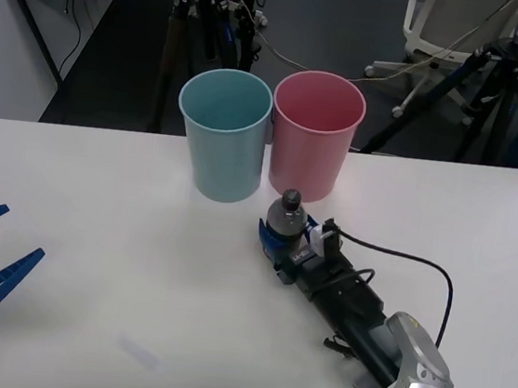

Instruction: Grasp the object on the table and drop it into the matching bin: aluminum can to the light blue bin, PET bottle to the pink bin.

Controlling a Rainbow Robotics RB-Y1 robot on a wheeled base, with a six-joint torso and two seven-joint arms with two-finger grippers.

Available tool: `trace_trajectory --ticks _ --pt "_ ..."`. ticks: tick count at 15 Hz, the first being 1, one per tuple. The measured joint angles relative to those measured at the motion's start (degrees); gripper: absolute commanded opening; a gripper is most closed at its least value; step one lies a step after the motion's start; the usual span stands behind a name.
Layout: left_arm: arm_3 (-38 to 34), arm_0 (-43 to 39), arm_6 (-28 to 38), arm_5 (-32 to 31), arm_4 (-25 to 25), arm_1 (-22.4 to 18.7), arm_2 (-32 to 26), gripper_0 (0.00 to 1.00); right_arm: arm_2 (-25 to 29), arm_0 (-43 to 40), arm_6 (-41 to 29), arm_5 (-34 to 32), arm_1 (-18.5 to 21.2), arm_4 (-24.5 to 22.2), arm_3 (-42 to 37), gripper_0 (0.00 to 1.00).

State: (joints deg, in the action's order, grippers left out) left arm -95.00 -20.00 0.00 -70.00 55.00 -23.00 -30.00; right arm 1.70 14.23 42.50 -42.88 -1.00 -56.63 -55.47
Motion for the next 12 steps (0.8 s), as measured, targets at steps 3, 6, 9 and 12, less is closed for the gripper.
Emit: trace_trajectory --ticks 3,6,9,12 --pt "0.0 0.0 0.0 0.0 0.0 0.0 0.0 1.0 0.1 -0.1 0.4 -0.1 0.0 0.0 0.0 0.0" --pt "0.0 0.0 0.0 0.0 0.0 0.0 0.0 1.0 0.2 -0.1 0.6 -0.2 0.0 0.2 0.0 0.0" --pt "0.0 0.0 0.0 0.0 0.0 0.0 0.0 1.0 0.3 -0.5 0.4 -1.6 0.6 0.6 0.0 0.0" --pt "0.0 0.0 0.0 0.0 0.0 0.0 0.0 1.0 -0.5 -1.6 -0.1 -4.3 3.6 2.7 -0.1 0.0"
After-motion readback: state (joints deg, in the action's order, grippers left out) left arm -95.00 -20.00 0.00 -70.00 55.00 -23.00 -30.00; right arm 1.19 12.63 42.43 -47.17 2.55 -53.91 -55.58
